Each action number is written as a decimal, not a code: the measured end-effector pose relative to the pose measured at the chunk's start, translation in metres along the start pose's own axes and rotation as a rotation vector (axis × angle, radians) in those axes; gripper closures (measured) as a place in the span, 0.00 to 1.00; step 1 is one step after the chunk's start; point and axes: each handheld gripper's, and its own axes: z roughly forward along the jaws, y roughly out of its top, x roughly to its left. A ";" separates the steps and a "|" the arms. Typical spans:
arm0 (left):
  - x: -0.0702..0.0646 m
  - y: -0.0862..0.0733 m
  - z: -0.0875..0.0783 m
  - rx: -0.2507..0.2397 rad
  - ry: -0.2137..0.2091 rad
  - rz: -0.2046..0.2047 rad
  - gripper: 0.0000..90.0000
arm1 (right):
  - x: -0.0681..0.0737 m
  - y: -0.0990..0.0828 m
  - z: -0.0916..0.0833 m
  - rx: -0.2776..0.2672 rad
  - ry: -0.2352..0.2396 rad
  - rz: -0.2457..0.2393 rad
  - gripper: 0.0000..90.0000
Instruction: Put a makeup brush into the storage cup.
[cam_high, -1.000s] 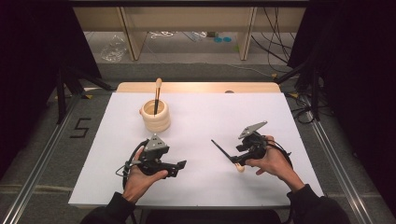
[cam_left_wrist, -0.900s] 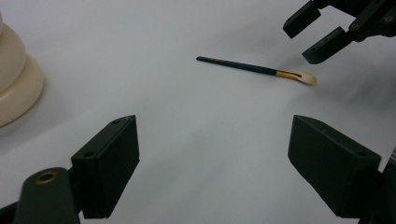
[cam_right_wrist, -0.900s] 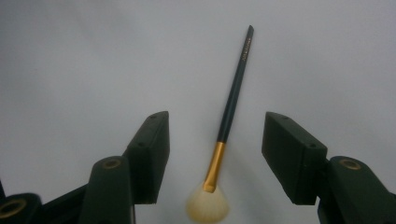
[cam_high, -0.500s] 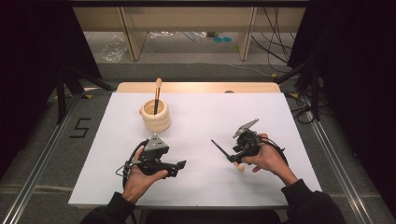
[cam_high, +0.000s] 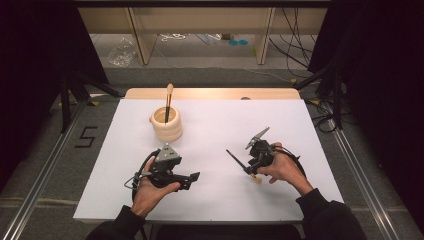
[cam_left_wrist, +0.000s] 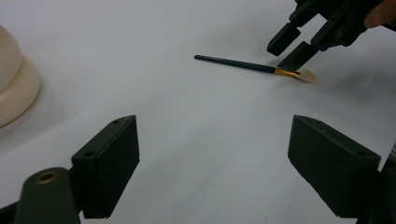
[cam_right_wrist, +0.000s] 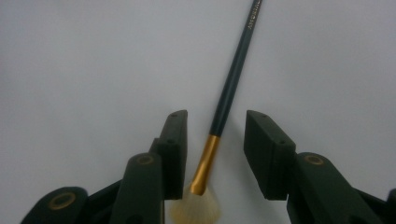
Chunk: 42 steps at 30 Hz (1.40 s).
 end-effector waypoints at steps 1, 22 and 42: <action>0.000 0.000 0.000 0.000 0.001 0.000 0.18 | 0.000 0.002 0.000 0.008 -0.004 0.001 0.68; -0.001 0.002 0.002 0.000 -0.008 -0.003 0.18 | -0.009 0.008 0.014 0.094 0.021 0.008 0.79; -0.002 0.003 0.003 0.007 -0.005 0.004 0.19 | -0.012 0.025 0.018 0.216 0.013 -0.011 0.92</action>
